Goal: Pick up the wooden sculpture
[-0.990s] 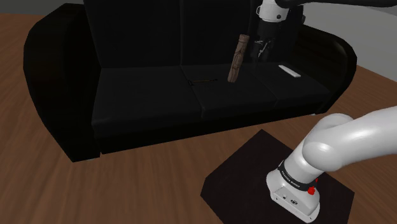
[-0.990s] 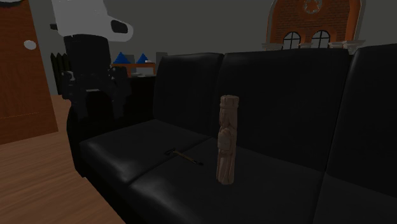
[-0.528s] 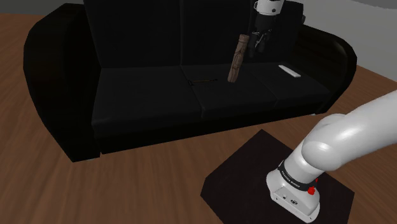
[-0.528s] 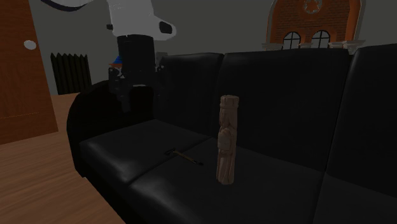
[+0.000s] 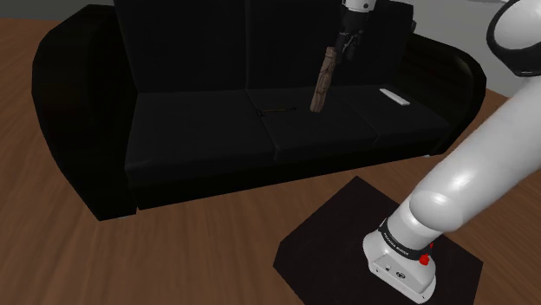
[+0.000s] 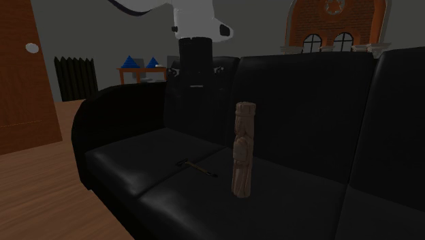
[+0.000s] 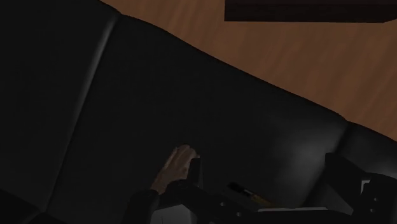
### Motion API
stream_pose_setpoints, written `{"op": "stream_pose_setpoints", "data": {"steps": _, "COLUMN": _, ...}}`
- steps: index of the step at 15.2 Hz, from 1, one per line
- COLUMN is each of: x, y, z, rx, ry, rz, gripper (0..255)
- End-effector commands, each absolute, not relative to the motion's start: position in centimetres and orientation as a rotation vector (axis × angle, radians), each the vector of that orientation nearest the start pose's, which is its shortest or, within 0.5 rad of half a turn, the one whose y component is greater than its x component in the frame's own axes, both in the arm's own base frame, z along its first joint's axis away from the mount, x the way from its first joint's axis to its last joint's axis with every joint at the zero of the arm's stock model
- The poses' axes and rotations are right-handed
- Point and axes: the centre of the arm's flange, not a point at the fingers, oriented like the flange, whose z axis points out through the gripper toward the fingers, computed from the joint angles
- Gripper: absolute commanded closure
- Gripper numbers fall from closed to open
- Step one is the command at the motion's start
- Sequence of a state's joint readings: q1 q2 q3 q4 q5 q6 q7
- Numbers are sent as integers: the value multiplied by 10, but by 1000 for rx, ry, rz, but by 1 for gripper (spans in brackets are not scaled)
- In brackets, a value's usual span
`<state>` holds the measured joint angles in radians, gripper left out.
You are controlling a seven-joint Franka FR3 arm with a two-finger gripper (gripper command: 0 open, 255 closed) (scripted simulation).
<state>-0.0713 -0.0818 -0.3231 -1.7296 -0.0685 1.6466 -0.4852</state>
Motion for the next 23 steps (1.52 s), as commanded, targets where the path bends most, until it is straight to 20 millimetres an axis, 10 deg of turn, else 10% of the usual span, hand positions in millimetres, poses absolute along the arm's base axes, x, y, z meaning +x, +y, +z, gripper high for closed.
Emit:
{"op": "stream_pose_setpoints", "data": {"steps": 1, "x": 506, "y": -236, "z": 602, "rx": -3168, "ry": -162, "rz": 27, "gripper": 0}}
{"op": "stream_pose_setpoints", "data": {"steps": 10, "x": 585, "y": -325, "z": 611, "rx": -3137, "ry": -181, "rz": -12, "gripper": 0}}
{"op": "stream_pose_setpoints", "data": {"steps": 20, "x": 585, "y": -325, "z": 571, "rx": -3137, "ry": -181, "rz": -12, "gripper": 0}}
{"op": "stream_pose_setpoints", "data": {"steps": 21, "x": 585, "y": -325, "z": 571, "rx": -3137, "ry": -181, "rz": -12, "gripper": 255}}
{"op": "stream_pose_setpoints", "data": {"steps": 23, "x": 585, "y": -325, "z": 571, "rx": -3137, "ry": -181, "rz": -12, "gripper": 255}}
